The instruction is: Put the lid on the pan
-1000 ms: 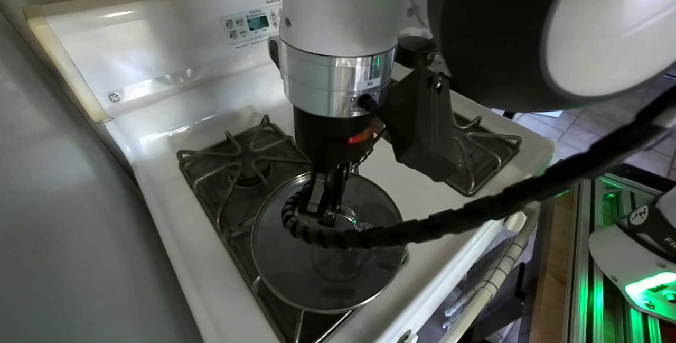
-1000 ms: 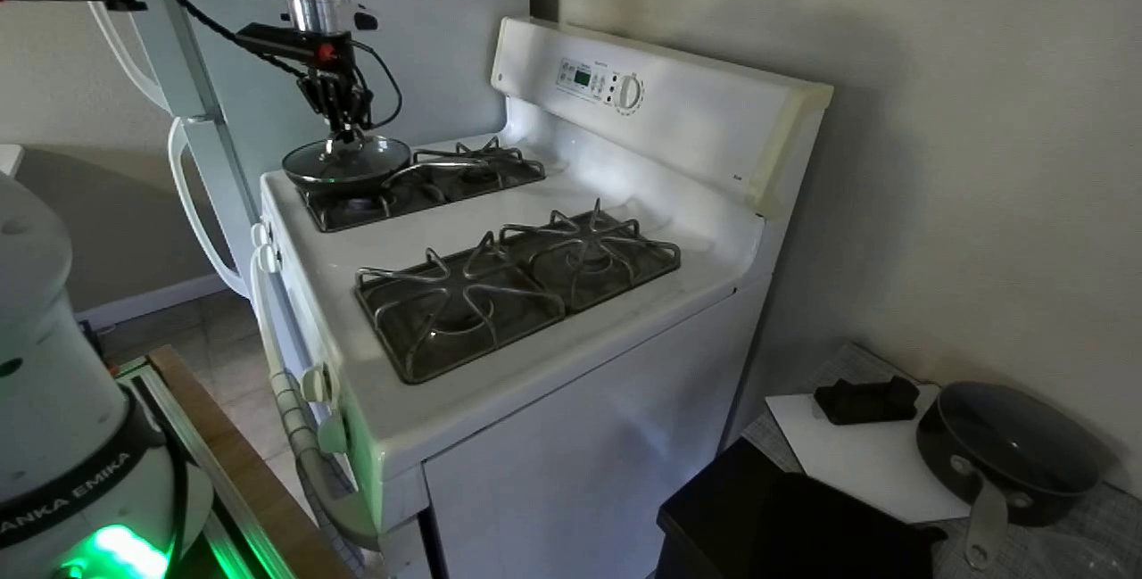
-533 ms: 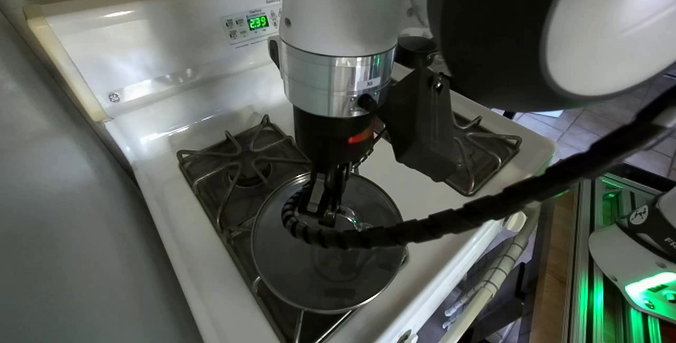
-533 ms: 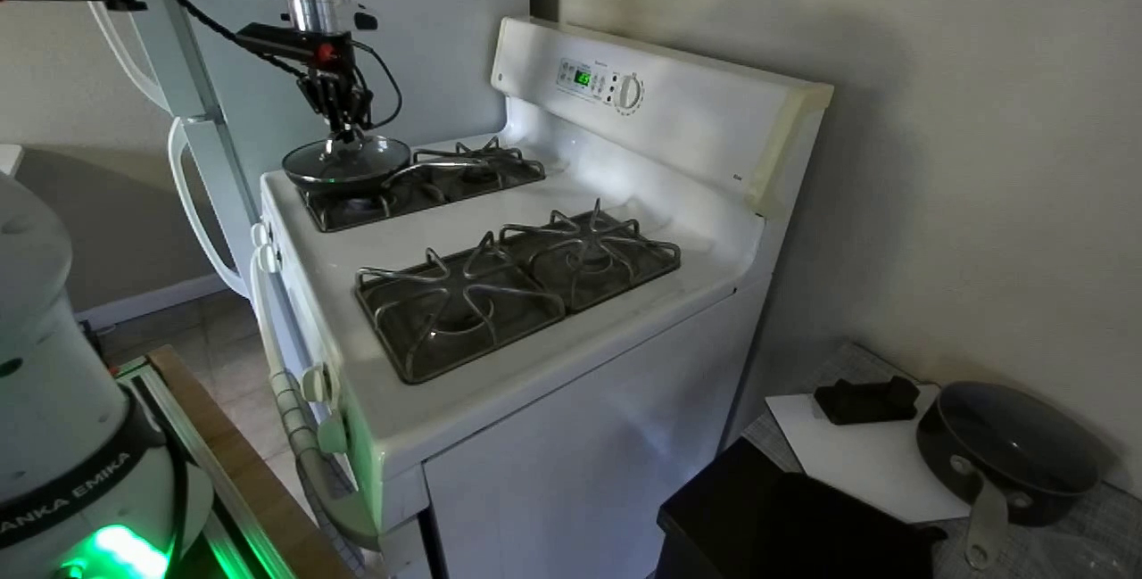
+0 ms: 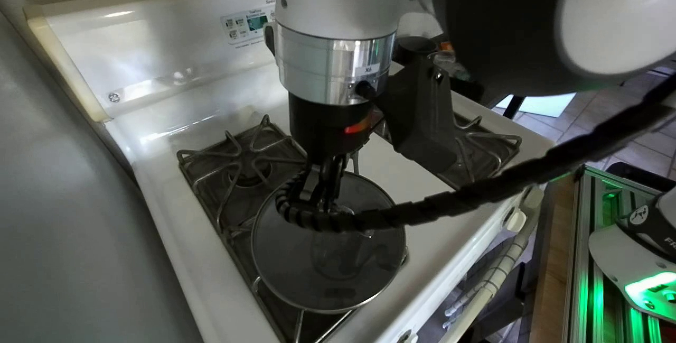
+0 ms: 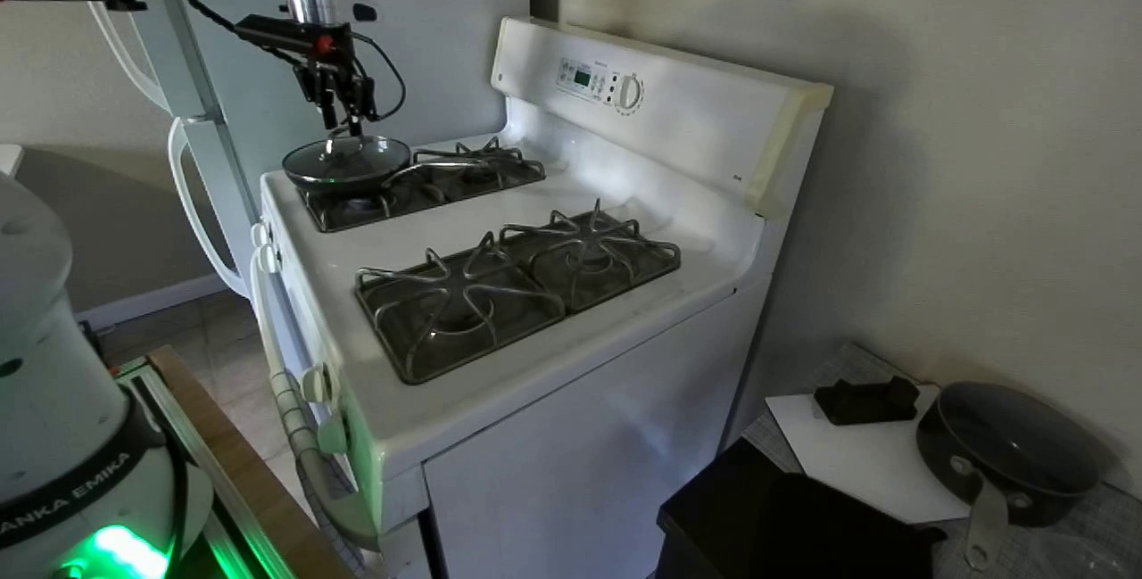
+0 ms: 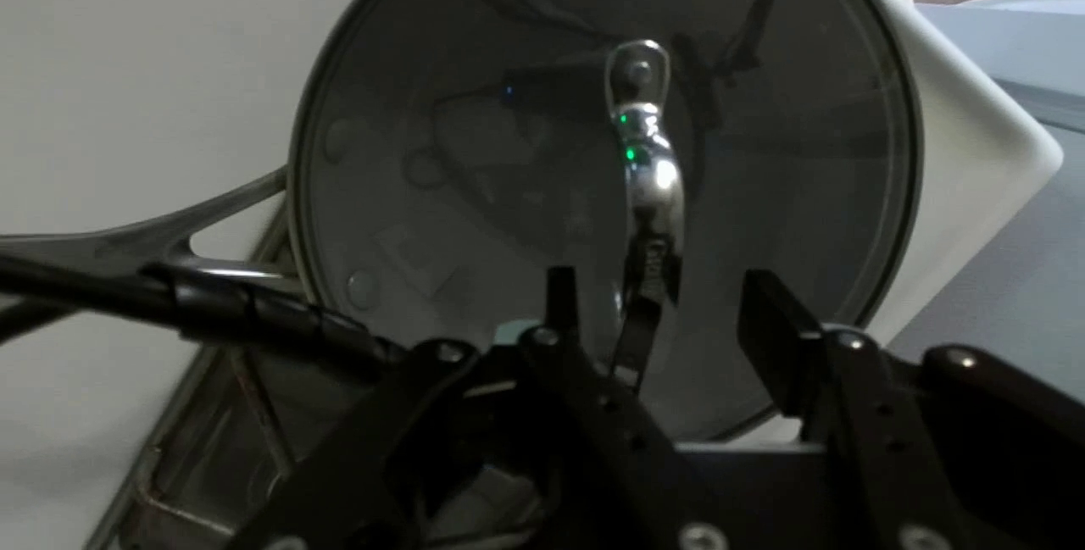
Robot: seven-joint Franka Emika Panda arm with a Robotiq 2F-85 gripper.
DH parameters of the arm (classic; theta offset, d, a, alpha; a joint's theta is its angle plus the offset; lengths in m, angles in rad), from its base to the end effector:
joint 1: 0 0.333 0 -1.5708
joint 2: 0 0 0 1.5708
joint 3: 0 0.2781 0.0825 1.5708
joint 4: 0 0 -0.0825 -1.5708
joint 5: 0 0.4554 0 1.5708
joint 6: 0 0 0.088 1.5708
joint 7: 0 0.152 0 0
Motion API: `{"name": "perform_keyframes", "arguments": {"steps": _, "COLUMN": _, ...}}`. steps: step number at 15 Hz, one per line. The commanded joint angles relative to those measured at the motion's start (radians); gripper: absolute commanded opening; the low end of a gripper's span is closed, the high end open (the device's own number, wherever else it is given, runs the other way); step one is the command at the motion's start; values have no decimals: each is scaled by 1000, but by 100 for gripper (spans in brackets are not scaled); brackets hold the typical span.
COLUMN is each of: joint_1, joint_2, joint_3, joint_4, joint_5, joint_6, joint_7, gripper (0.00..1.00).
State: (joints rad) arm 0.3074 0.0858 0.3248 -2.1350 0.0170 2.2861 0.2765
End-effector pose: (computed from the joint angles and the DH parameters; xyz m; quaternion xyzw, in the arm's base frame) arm 0.4959 0.3664 0.2500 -0.9845 -0.1705 -0.0224 0.0335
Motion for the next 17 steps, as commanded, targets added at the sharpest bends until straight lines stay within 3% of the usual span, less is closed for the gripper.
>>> {"name": "perform_keyframes", "arguments": {"steps": 1, "joint_1": 5, "joint_2": -66, "joint_3": -5, "joint_4": 10, "joint_5": 27, "joint_6": -45, "joint_7": -24, "gripper": 81}}
{"name": "perform_keyframes", "arguments": {"steps": 3, "joint_1": 2, "joint_2": -117, "joint_3": -4, "joint_4": 18, "joint_5": 46, "joint_6": -78, "joint_7": -45, "gripper": 98}}
{"name": "perform_keyframes", "arguments": {"steps": 4, "joint_1": 1, "joint_2": -150, "joint_3": -4, "joint_4": 24, "joint_5": 58, "joint_6": -103, "joint_7": -57, "gripper": 100}}
{"name": "perform_keyframes", "arguments": {"steps": 10, "joint_1": -9, "joint_2": -318, "joint_3": -3, "joint_4": 80, "joint_5": 21, "joint_6": -223, "joint_7": -49, "gripper": 100}}
{"name": "perform_keyframes", "arguments": {"steps": 11, "joint_1": -8, "joint_2": -272, "joint_3": 5, "joint_4": 89, "joint_5": 29, "joint_6": -195, "joint_7": -43, "gripper": 99}}
{"name": "perform_keyframes", "arguments": {"steps": 17, "joint_1": -10, "joint_2": -275, "joint_3": 5, "joint_4": 91, "joint_5": 30, "joint_6": -200, "joint_7": -43, "gripper": 99}}
